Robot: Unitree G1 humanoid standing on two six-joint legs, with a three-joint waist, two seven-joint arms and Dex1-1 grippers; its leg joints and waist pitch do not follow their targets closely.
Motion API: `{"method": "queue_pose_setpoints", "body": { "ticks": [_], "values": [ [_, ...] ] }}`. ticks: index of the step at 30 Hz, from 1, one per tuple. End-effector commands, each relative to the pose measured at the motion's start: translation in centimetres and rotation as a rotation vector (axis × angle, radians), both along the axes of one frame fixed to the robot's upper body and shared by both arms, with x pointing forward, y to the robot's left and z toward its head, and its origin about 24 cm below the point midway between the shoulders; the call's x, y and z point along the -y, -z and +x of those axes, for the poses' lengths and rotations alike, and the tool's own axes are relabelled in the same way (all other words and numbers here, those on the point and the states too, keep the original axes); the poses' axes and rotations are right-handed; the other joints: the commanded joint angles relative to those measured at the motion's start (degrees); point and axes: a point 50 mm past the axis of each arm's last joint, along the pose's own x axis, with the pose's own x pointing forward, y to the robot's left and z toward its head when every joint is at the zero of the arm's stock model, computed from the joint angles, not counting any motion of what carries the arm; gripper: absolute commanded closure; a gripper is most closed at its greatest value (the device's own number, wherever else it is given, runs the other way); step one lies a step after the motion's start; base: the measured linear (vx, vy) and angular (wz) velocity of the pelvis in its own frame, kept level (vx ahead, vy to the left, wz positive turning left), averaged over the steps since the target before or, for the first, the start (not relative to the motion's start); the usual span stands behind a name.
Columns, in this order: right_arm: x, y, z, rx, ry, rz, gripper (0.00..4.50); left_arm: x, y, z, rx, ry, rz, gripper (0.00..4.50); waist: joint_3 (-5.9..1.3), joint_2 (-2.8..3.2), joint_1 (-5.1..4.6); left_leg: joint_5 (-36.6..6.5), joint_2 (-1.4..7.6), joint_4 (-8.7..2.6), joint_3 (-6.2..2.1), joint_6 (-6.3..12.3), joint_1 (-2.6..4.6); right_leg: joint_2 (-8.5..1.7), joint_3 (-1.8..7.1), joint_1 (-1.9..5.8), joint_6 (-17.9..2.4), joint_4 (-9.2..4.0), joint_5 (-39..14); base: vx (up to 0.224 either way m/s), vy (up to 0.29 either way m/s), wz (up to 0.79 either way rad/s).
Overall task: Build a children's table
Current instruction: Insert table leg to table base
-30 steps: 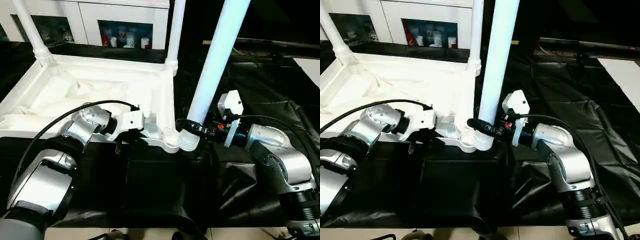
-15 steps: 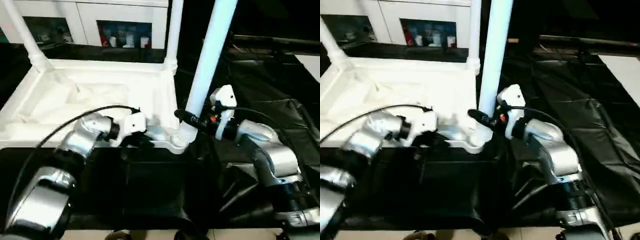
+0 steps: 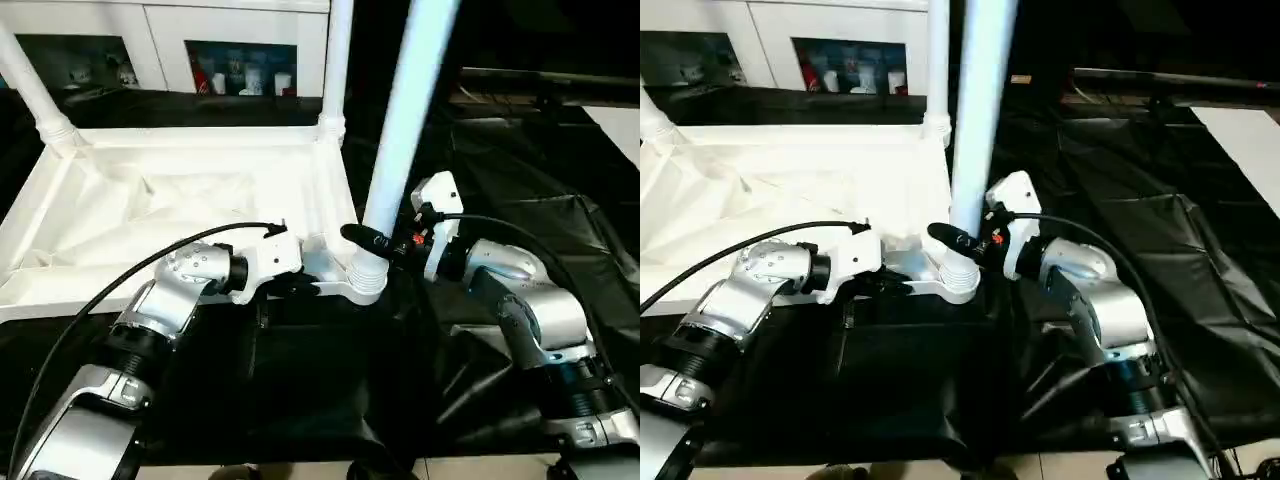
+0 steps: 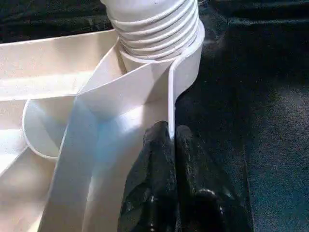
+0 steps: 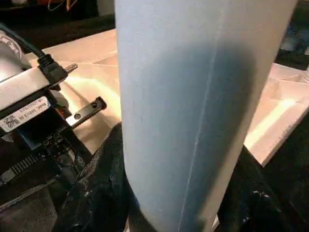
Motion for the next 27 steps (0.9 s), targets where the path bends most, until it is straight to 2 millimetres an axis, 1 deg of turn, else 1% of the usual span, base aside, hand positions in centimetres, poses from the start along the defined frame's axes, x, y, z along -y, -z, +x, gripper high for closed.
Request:
{"method": "queue_pose_setpoints", "body": {
  "ticks": [1,2,3,5,6,8,9,10,11,13,15,16,19,20,22,23,24,25,26,27],
  "values": [
    [0.6,1.6,0.2,-0.061,0.025,-0.042,2.70,0.0,2.6,-1.3,-0.105,0.012,0.043,4.50,-2.21,-0.23,-0.27,-4.7,3.71,-4.37,-1.46,4.19,0.39,-4.78,2.80,2.35,-14.5,-4.00,-6.7,0.000,0.000,0.00],
    [0.6,1.7,0.2,-0.065,0.027,-0.039,2.70,0.0,2.6,-1.3,-0.107,0.015,0.042,4.50,-2.06,-0.26,-0.31,-6.1,3.78,-4.50,-1.47,3.64,0.45,-4.80,2.81,2.25,-14.2,-4.25,-8.6,0.000,0.000,0.00],
    [0.6,1.7,0.2,-0.068,0.029,-0.036,2.70,0.1,2.6,-1.4,-0.108,0.016,0.043,4.50,-2.03,-0.29,-0.31,-6.5,3.80,-4.54,-1.51,3.37,0.45,-4.82,2.83,2.26,-14.1,-4.31,-9.4,0.000,0.000,0.00],
    [0.7,1.7,0.4,-0.090,0.053,0.022,2.70,0.2,2.5,-1.5,-0.108,0.013,0.041,4.50,-1.97,-0.27,-0.44,-7.8,3.93,-4.78,-1.64,2.56,0.47,-4.85,2.85,2.16,-13.6,-4.48,-11.5,0.000,0.000,0.00],
    [0.7,1.7,0.5,-0.097,0.061,0.041,2.70,0.2,2.5,-1.5,-0.108,0.012,0.041,4.50,-2.01,-0.28,-0.45,-8.0,3.97,-4.81,-1.66,2.41,0.52,-4.90,2.88,2.18,-13.6,-4.49,-11.6,0.000,0.000,0.00],
    [0.9,1.7,0.6,-0.111,0.072,0.067,2.70,0.3,2.5,-1.6,-0.107,0.010,0.041,4.50,-2.00,-0.21,-0.52,-7.5,3.95,-4.84,-1.62,2.38,0.55,-4.81,2.89,2.12,-13.9,-4.45,-10.5,0.000,0.000,0.00],
    [1.1,1.8,0.5,-0.120,0.078,0.084,2.70,0.3,2.5,-1.5,-0.105,0.008,0.041,4.50,-2.09,-0.28,-0.49,-5.9,3.87,-4.74,-1.52,2.79,0.54,-4.71,2.88,2.25,-14.2,-4.20,-7.7,0.000,0.000,0.00],
    [1.5,1.9,0.5,-0.131,0.089,0.108,2.70,0.2,2.4,-1.5,-0.102,0.000,0.034,4.50,-2.08,-0.41,-0.49,-5.5,3.90,-4.75,-1.52,3.05,0.49,-4.74,2.89,2.35,-14.4,-4.13,-6.9,0.000,0.000,0.00],
    [1.9,2.0,0.4,-0.143,0.100,0.137,2.70,0.1,2.3,-1.5,-0.099,-0.009,0.025,4.50,-2.13,-0.30,-0.39,-4.9,3.85,-4.66,-1.44,3.40,0.50,-4.76,2.90,2.37,-14.8,-4.05,-5.9,0.000,0.000,0.00],
    [2.3,2.2,0.3,-0.150,0.113,0.161,2.70,0.0,2.3,-1.5,-0.095,-0.015,0.024,4.50,-2.13,-0.32,-0.30,-4.5,3.84,-4.64,-1.39,3.77,0.47,-4.76,2.87,2.39,-15.2,-4.01,-5.1,0.000,0.000,0.00],
    [2.5,2.4,0.1,-0.153,0.117,0.172,2.70,-0.2,2.2,-1.4,-0.094,-0.020,0.025,4.50,-2.06,-0.39,-0.24,-4.6,3.86,-4.70,-1.39,3.89,0.43,-4.78,2.84,2.42,-15.1,-4.08,-5.6,0.000,0.000,0.00],
    [2.6,2.5,0.0,-0.152,0.117,0.172,2.70,-0.3,2.2,-1.4,-0.094,-0.022,0.026,4.50,-1.99,-0.28,-0.23,-5.1,3.95,-4.78,-1.42,3.75,0.47,-4.84,2.84,2.34,-15.0,-4.22,-6.5,0.000,0.000,0.00],
    [2.7,2.8,-0.4,-0.150,0.117,0.188,2.70,-0.5,2.1,-1.4,-0.087,-0.036,0.026,4.50,-1.85,-0.27,-0.28,-6.9,3.94,-4.96,-1.50,2.92,0.48,-4.85,2.87,2.22,-14.2,-4.57,-9.9,0.000,0.000,0.00],
    [2.7,3.0,-0.7,-0.140,0.125,0.191,2.70,-0.6,2.1,-1.3,-0.077,-0.048,0.025,4.50,-1.91,-0.06,-0.18,-7.3,4.00,-5.02,-1.53,2.64,0.56,-4.91,2.91,2.18,-14.0,-4.65,-10.5,0.000,0.000,0.00],
    [2.8,3.4,-1.1,-0.118,0.142,0.185,2.70,-0.7,2.0,-1.2,-0.069,-0.062,0.022,4.50,-2.05,-0.16,-0.08,-6.5,4.05,-5.00,-1.49,2.67,0.54,-4.94,2.93,2.24,-14.0,-4.47,-8.7,0.000,0.000,0.00],
    [2.9,3.4,-1.2,-0.116,0.145,0.185,2.70,-0.7,2.0,-1.2,-0.069,-0.063,0.021,4.50,-2.09,-0.18,-0.09,-5.6,4.00,-4.96,-1.47,2.94,0.49,-4.85,2.87,2.28,-14.1,-4.29,-6.9,0.000,0.000,0.00],
    [2.9,3.7,-1.6,-0.102,0.162,0.189,2.70,-0.7,1.9,-1.2,-0.069,-0.066,0.020,4.50,-2.16,-0.20,-0.07,-5.0,3.95,-4.97,-1.48,3.08,0.43,-4.81,2.85,2.40,-14.1,-4.22,-6.1,0.000,0.000,0.00],
    [2.8,3.8,-2.0,-0.089,0.169,0.190,2.70,-0.8,1.9,-1.1,-0.069,-0.068,0.022,4.50,-2.16,-0.09,0.07,-4.5,3.98,-4.92,-1.42,3.31,0.45,-4.88,2.89,2.36,-14.2,-4.18,-4.9,0.000,0.000,0.00],
    [2.7,3.8,-2.1,-0.086,0.171,0.193,2.70,-0.8,1.9,-1.1,-0.068,-0.069,0.022,4.50,-2.08,0.01,0.04,-5.0,3.98,-5.04,-1.42,3.40,0.44,-4.83,2.83,2.32,-14.3,-4.34,-5.1,0.000,0.000,0.00],
    [2.7,3.8,-2.1,-0.086,0.171,0.193,2.70,-0.8,1.9,-1.1,-0.068,-0.069,0.022,4.50,-2.03,-0.09,-0.06,-5.5,3.94,-5.09,-1.46,3.33,0.39,-4.76,2.78,2.35,-14.4,-4.36,-5.7,0.000,0.000,0.00]
  ]
}}
